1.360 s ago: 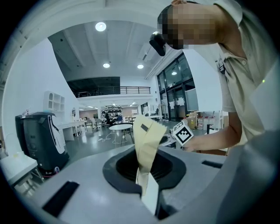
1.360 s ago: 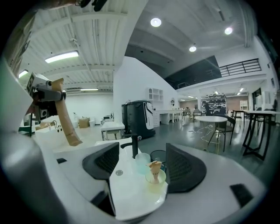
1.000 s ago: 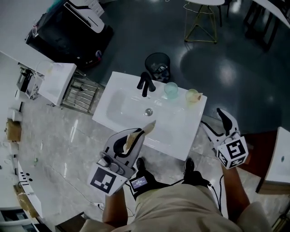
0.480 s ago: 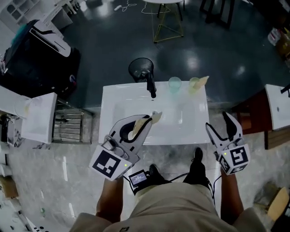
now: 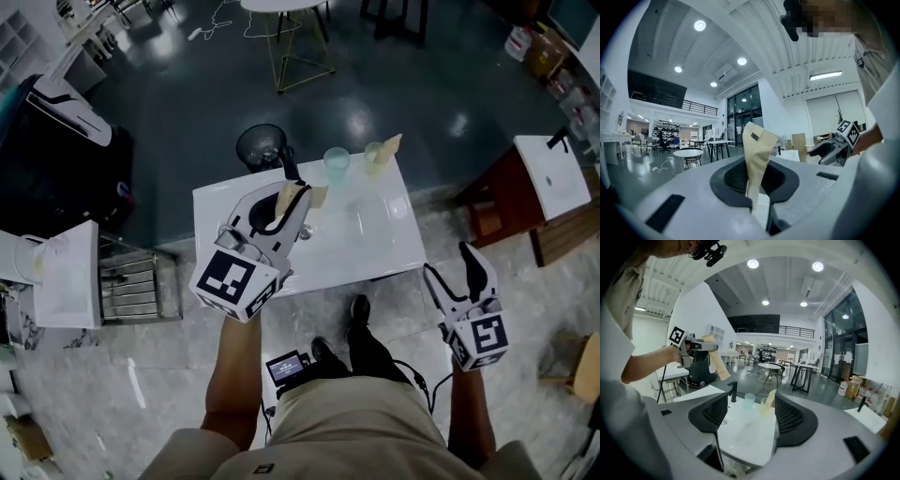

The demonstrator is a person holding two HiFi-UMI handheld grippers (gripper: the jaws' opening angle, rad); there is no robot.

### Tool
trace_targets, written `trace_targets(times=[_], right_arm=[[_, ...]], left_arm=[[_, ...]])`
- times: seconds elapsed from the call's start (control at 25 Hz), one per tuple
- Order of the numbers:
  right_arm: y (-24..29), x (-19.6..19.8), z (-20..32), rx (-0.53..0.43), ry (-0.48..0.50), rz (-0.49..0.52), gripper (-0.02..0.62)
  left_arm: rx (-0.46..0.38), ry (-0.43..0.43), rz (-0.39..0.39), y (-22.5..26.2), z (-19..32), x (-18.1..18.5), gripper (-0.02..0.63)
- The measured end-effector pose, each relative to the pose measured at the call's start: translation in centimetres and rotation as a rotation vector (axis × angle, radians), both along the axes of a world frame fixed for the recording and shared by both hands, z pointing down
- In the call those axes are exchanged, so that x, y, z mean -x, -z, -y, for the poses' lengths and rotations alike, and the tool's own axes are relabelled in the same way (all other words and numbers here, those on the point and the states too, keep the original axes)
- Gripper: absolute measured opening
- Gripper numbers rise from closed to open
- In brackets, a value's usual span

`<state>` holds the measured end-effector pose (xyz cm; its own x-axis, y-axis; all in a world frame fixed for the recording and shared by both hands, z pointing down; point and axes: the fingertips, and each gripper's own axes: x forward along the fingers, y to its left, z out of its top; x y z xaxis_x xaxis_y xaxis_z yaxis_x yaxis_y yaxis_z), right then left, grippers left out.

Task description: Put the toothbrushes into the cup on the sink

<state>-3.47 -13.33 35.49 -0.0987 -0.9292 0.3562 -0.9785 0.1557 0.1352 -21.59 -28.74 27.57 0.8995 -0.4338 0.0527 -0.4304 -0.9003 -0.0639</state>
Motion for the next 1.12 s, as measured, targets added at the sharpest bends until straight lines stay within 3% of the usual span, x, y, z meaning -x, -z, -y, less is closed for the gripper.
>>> trace_targets(times=[0.28, 0.52, 0.84, 1.12], right_arm=[[-0.9, -1.1, 0.4, 0.007, -0.006, 0.007, 0.308], [-3.1, -4.2, 3.3, 0.052, 0.001, 0.005, 0.308], [-7.4, -9.4, 8.7, 0.146, 0.015, 0.024, 0.308], [-12.8, -12.2, 11.5, 0.221, 0.053, 0.037, 0.308]], left_arm=[[0.051, 0.021, -0.005, -1.9, 4.3, -4.1, 0.032], [0.116, 0.070, 0.006, -5.7, 9.8, -7.9, 0.032], [0.179, 0.134, 0.090, -12.9, 17.4, -13.4, 0.032], [0.244, 0.170, 0.185, -20.1, 20.6, -15.9, 0.032]])
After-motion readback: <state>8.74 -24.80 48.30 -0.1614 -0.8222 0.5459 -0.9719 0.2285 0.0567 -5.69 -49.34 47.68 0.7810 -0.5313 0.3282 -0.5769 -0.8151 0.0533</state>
